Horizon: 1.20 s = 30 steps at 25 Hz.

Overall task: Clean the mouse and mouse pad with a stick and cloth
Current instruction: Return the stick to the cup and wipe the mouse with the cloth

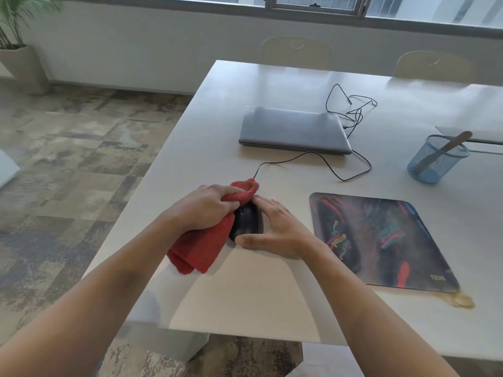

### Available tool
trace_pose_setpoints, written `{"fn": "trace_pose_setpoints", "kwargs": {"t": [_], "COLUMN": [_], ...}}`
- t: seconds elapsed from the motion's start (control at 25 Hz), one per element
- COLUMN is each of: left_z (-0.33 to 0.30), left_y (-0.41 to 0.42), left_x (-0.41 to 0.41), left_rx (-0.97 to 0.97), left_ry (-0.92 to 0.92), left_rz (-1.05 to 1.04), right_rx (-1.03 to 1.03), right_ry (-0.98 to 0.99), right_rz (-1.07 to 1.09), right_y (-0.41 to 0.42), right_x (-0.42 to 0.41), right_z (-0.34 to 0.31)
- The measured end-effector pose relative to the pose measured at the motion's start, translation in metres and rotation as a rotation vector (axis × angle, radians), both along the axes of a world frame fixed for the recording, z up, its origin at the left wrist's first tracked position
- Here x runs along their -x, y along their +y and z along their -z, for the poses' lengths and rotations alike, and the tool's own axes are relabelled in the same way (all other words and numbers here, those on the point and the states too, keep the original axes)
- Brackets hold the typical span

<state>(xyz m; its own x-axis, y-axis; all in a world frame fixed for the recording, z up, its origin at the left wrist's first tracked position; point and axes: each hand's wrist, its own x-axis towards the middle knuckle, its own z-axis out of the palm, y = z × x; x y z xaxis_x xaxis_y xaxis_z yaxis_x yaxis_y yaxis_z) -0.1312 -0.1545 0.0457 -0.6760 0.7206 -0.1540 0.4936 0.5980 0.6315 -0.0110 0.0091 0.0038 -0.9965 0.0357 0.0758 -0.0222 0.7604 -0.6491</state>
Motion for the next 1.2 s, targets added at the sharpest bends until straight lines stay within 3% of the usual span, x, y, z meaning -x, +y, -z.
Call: {"fn": "trace_pose_setpoints", "kwargs": {"t": [0.32,0.48,0.56,0.68,0.84,0.96,1.2], "left_z": [-0.021,-0.036,-0.046,-0.052,-0.030,-0.011,-0.020], "left_y": [-0.027,-0.045,-0.047,-0.036,-0.001,0.008,-0.016], "left_x": [-0.046,-0.056,-0.047,-0.013,-0.003,-0.020,-0.040], "left_rx": [0.040,0.052,-0.154,-0.308,-0.176,-0.030,0.016], "left_ry": [0.122,-0.097,-0.191,-0.060,-0.131,0.004,0.074], "left_rz": [0.119,0.201,0.094,-0.175,-0.092,0.009,0.090], "right_rx": [0.030,0.022,0.024,-0.001,0.017,0.060,0.054], "right_ry": [-0.029,-0.049,-0.069,-0.095,-0.068,-0.022,-0.034], "right_rz": [0.021,0.020,0.023,0.038,0.028,0.017,0.022], "right_y": [0.003,0.005,0.006,0.007,0.007,0.006,0.006], "right_x": [0.003,0.003,0.002,0.001,0.000,0.000,0.004], "right_z": [0.002,0.004,0.004,0.005,0.003,0.003,0.004]}}
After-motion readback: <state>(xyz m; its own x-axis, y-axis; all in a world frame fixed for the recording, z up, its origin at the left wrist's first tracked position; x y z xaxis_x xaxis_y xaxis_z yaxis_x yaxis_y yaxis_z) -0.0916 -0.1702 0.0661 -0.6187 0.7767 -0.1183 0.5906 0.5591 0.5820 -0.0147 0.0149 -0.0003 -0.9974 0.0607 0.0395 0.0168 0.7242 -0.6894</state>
